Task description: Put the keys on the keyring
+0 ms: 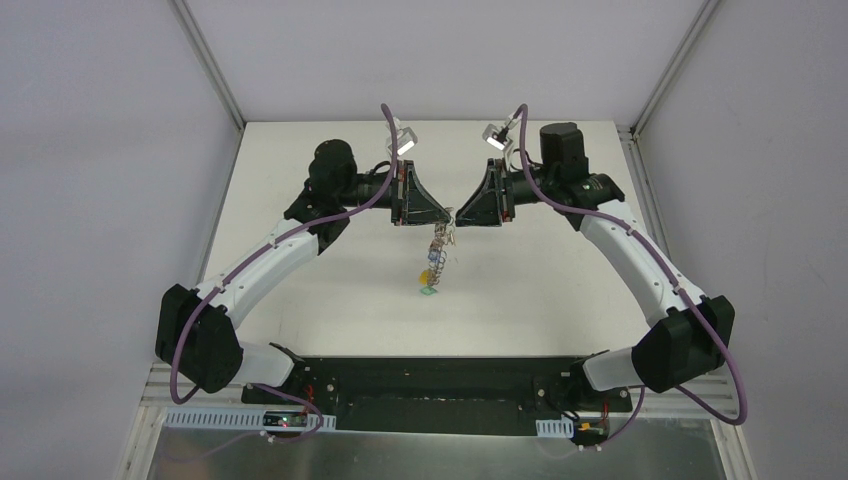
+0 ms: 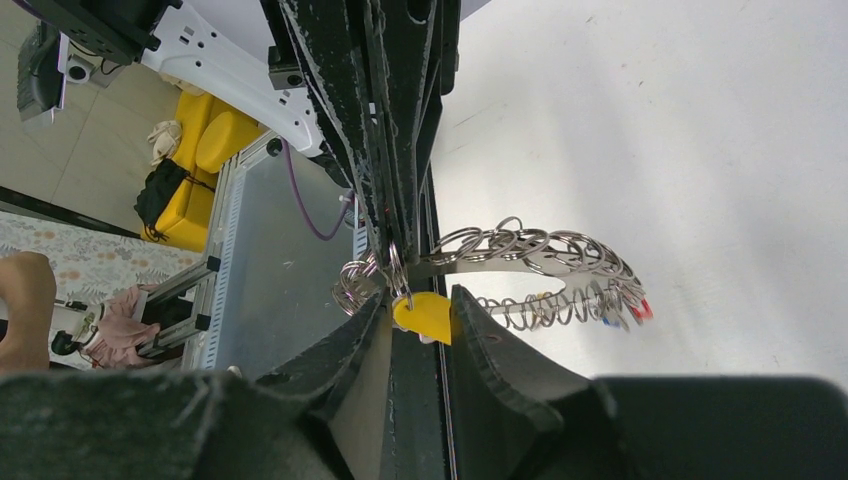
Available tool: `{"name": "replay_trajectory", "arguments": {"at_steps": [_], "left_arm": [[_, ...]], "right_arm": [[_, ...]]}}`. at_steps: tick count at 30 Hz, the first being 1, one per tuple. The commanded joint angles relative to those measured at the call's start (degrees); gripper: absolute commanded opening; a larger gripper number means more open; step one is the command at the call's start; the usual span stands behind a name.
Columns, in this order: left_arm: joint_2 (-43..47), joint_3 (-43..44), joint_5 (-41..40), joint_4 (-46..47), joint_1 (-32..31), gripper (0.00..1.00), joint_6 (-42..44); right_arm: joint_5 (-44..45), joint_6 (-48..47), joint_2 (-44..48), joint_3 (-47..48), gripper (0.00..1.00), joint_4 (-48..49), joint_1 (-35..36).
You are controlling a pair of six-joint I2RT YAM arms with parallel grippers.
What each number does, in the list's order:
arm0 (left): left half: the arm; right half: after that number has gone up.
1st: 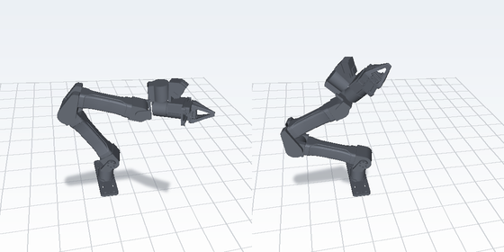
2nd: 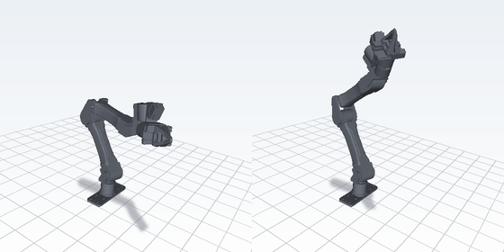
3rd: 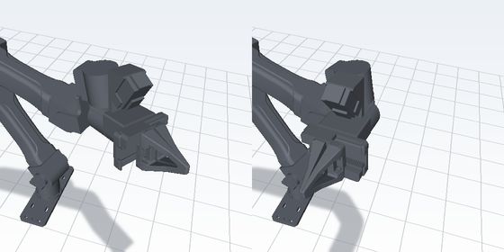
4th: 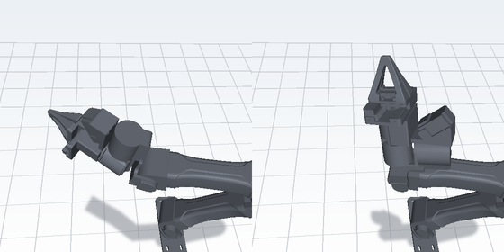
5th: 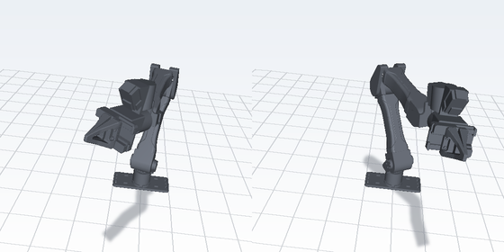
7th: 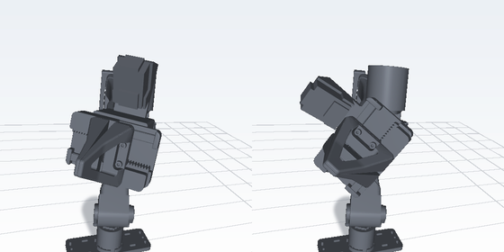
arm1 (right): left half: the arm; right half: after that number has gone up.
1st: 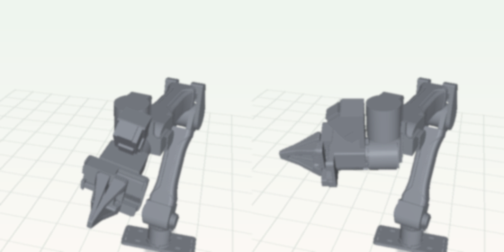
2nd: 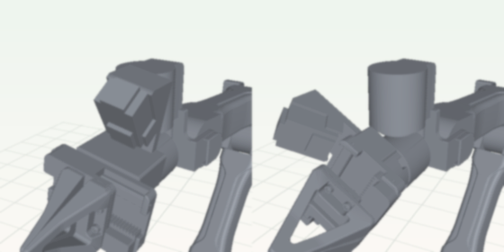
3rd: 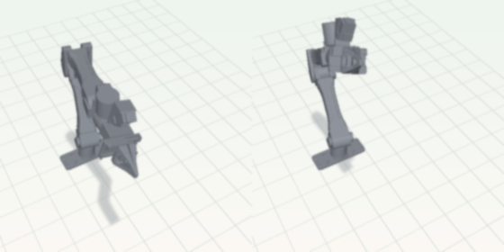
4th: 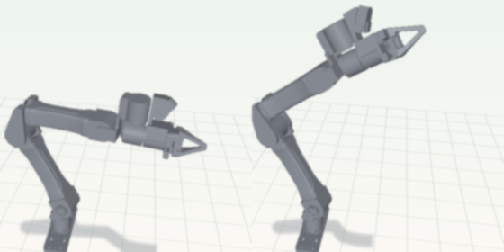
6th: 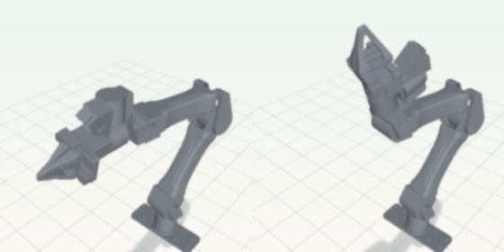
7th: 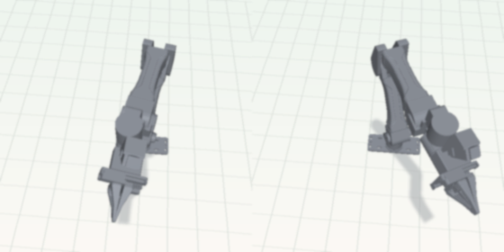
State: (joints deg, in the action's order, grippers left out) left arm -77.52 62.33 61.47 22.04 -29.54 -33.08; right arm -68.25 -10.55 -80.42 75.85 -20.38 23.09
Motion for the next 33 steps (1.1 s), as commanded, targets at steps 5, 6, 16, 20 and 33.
{"name": "replay_trajectory", "arguments": {"at_steps": [5,6,16,20,33], "left_arm": [[0.1,1.0,0.9,5.3,0.0,0.00,-2.2],[0.1,1.0,0.8,5.2,0.0,0.00,-2.2],[0.3,0.7,0.8,5.1,0.0,0.00,-1.9],[0.2,0.8,0.7,5.0,0.0,0.00,-1.8],[0.9,0.9,0.5,1.2,0.5,0.05,3.1]], "right_arm": [[-1.6,1.0,0.2,1.6,0.31,2.3,1.9],[-1.5,0.9,0.1,1.7,0.31,2.3,2.1],[-2.0,1.1,-0.6,1.0,0.16,2.7,2.6],[-2.2,1.9,-0.9,1.0,0.11,3.6,2.7],[-0.6,0.6,-0.2,0.9,0.00,2.2,2.3]]}}
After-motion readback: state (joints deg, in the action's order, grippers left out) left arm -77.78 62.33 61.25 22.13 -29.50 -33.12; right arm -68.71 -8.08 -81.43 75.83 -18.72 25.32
